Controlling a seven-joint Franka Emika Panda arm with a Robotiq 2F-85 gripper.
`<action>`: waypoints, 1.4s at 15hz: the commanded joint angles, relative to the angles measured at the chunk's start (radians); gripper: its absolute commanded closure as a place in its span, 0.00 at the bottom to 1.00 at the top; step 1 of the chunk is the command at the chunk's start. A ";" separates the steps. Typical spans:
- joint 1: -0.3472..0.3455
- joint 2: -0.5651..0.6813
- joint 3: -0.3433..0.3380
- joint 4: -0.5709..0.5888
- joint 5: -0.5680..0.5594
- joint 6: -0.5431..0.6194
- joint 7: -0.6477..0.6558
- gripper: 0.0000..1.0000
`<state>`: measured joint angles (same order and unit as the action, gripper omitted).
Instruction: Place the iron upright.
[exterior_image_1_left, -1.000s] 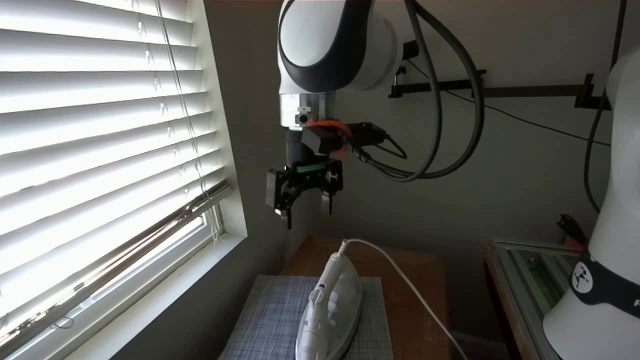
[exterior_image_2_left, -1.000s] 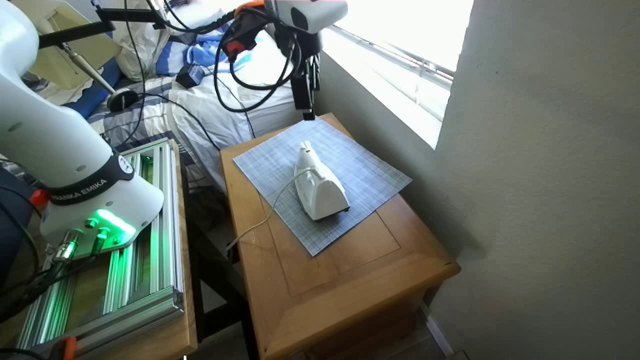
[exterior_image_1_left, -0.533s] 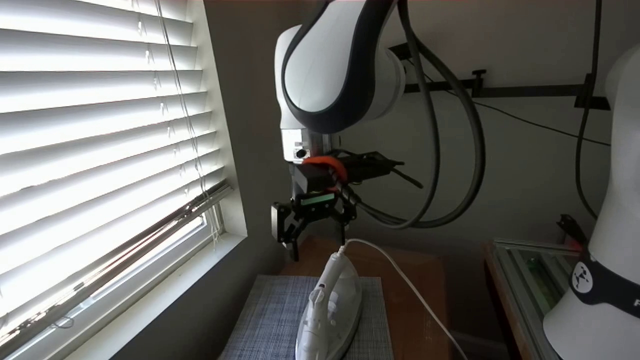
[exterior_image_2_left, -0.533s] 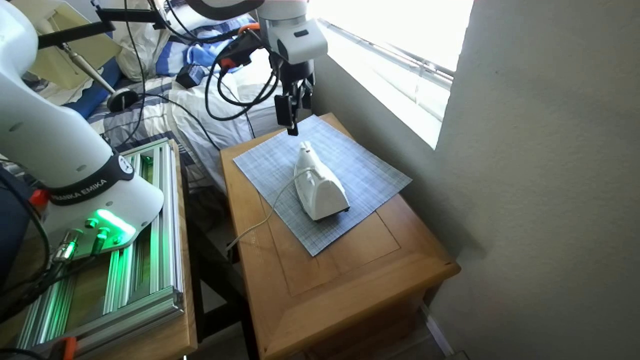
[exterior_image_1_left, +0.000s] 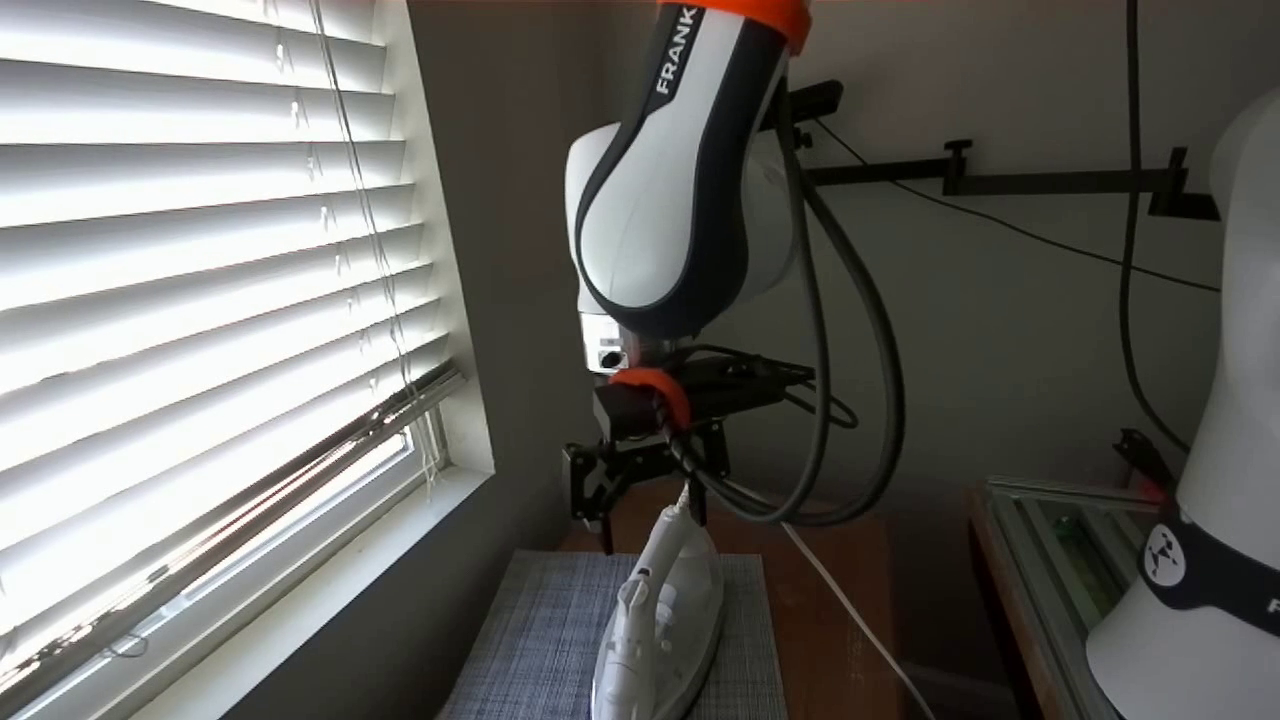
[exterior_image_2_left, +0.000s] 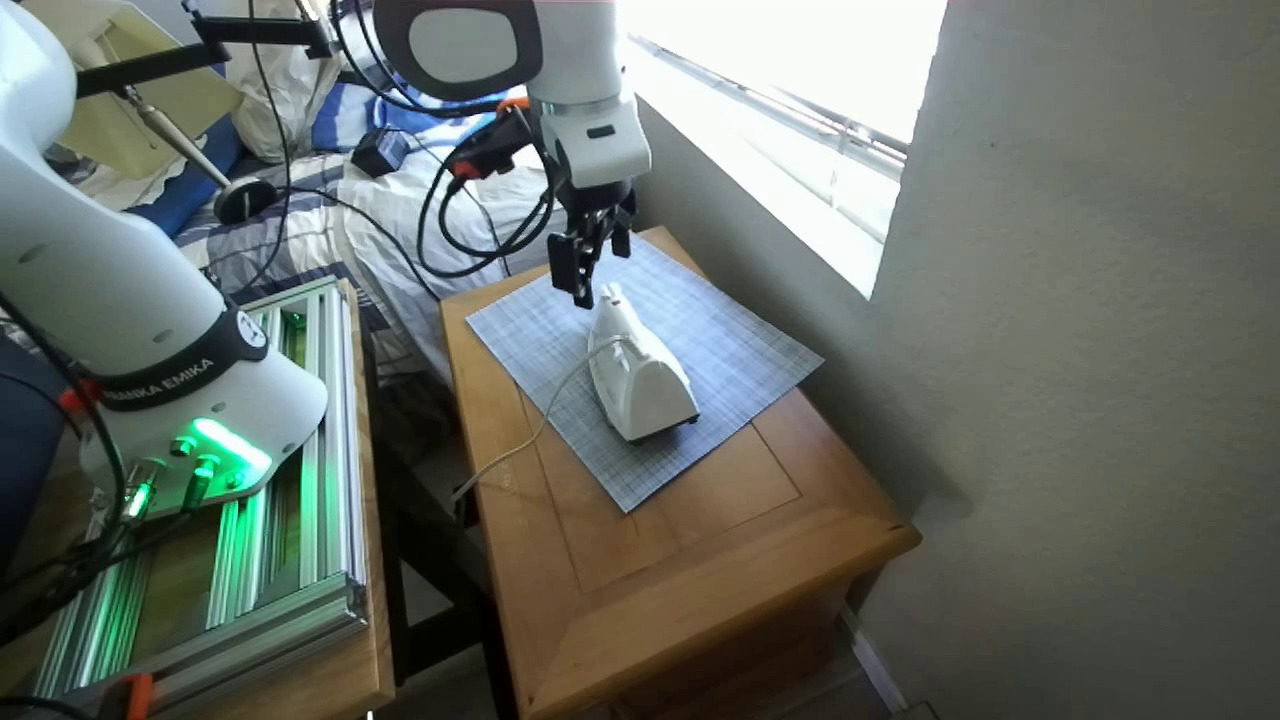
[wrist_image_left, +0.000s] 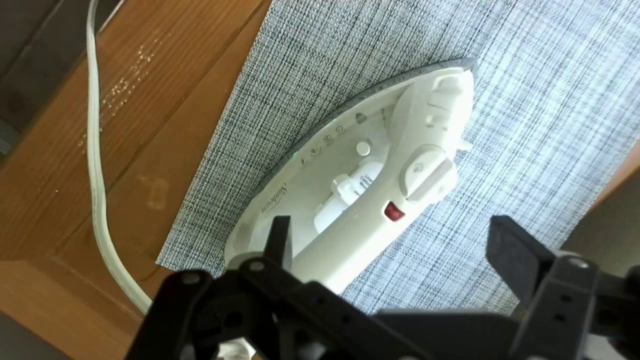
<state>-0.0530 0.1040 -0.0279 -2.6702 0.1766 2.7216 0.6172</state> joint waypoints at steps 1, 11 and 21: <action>0.008 0.060 -0.003 0.016 0.096 0.033 -0.015 0.00; -0.031 0.135 0.034 0.072 0.438 0.010 -0.171 0.00; -0.087 0.260 0.083 0.164 0.641 0.002 -0.333 0.00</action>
<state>-0.1093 0.3124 0.0289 -2.5504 0.7602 2.7303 0.3425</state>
